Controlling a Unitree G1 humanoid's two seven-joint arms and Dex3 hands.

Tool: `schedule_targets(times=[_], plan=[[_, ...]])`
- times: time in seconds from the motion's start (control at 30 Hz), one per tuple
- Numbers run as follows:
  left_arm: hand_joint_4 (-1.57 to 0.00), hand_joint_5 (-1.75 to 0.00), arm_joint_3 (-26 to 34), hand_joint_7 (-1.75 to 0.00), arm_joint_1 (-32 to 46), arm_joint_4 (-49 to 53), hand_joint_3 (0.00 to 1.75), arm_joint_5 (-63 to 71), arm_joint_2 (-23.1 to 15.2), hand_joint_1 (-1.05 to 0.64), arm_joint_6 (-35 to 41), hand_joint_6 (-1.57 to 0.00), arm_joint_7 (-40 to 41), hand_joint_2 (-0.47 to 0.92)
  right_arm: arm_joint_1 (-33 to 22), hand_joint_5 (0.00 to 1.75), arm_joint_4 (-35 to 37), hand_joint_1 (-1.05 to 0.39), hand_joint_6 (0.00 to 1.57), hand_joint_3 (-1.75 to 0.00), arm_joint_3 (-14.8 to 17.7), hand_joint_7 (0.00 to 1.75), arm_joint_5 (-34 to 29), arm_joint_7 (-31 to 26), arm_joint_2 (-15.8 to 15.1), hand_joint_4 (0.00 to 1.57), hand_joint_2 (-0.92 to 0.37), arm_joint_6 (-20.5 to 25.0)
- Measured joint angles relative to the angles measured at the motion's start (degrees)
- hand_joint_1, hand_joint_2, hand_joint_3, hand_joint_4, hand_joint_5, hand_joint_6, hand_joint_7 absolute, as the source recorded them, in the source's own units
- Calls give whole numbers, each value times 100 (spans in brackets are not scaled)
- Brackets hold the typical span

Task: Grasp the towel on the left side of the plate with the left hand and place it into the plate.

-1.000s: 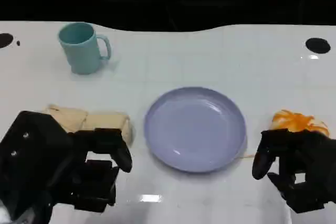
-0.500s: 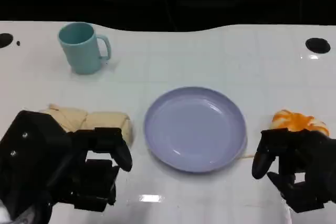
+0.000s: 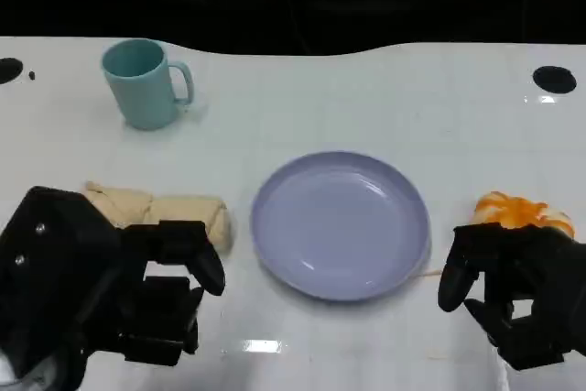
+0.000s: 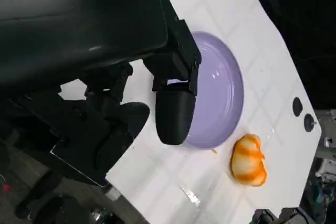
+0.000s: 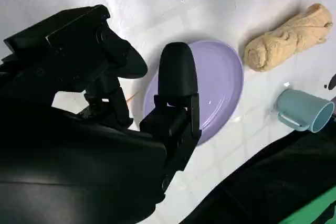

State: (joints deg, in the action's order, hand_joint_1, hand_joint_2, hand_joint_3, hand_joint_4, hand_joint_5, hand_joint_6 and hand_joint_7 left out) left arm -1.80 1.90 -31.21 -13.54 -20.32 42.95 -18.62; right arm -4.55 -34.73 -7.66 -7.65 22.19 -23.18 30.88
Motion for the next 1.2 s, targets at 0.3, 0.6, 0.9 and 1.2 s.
schedule_targets(times=[0.3, 0.6, 0.9, 1.2], plan=[[-38, -78, -7, -18, -10, 170, 36, 688, -149, -21, -935, -54, 57, 90, 58, 175, 28, 1, 71, -109, -47, 143, -2, -10, 62, 74, -56, -1], [-9, -53, -435, 0, -524, 694, 6, 2033, -887, -34, -2166, -23, -99, 91, 80, 175, 45, 1, 71, -109, -74, 142, -13, -13, 75, 74, -55, -6], [-11, -34, -1284, -1, -1382, 1407, 0, 3961, -1524, -53, -2521, -18, -198, 86, 83, 175, 49, 1, 72, -108, -95, 141, -28, -29, 90, 74, -56, 0], [-28, -20, -1948, -1, -2143, 2614, 0, 5078, -1475, -58, -2852, -24, -318, 86, 98, 175, 8, 1, 72, -107, -203, 141, -90, -65, 95, 74, -56, 108]])
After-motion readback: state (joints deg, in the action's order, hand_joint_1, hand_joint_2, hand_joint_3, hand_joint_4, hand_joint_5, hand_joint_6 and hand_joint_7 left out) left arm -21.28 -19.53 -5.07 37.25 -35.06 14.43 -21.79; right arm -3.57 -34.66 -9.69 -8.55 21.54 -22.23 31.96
